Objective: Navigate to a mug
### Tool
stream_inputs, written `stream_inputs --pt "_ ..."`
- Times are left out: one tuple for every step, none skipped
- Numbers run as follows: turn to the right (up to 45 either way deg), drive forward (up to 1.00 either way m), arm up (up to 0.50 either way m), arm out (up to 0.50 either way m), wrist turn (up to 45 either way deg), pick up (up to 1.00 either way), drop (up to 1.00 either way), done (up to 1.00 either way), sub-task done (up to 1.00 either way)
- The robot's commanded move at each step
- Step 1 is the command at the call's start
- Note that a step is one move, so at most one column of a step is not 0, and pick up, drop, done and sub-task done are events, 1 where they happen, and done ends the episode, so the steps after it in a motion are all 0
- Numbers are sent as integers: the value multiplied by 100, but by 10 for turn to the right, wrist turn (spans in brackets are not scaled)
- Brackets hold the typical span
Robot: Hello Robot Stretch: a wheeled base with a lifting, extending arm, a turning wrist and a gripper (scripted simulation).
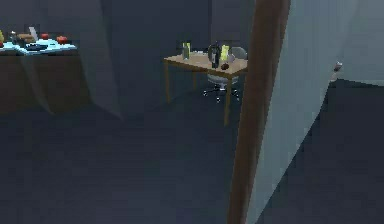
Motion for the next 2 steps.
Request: stream_inputs --pt "-180 0 0 0 0 0 0 0 0" --pt "0 85 0 0 0 0 0 0 0"
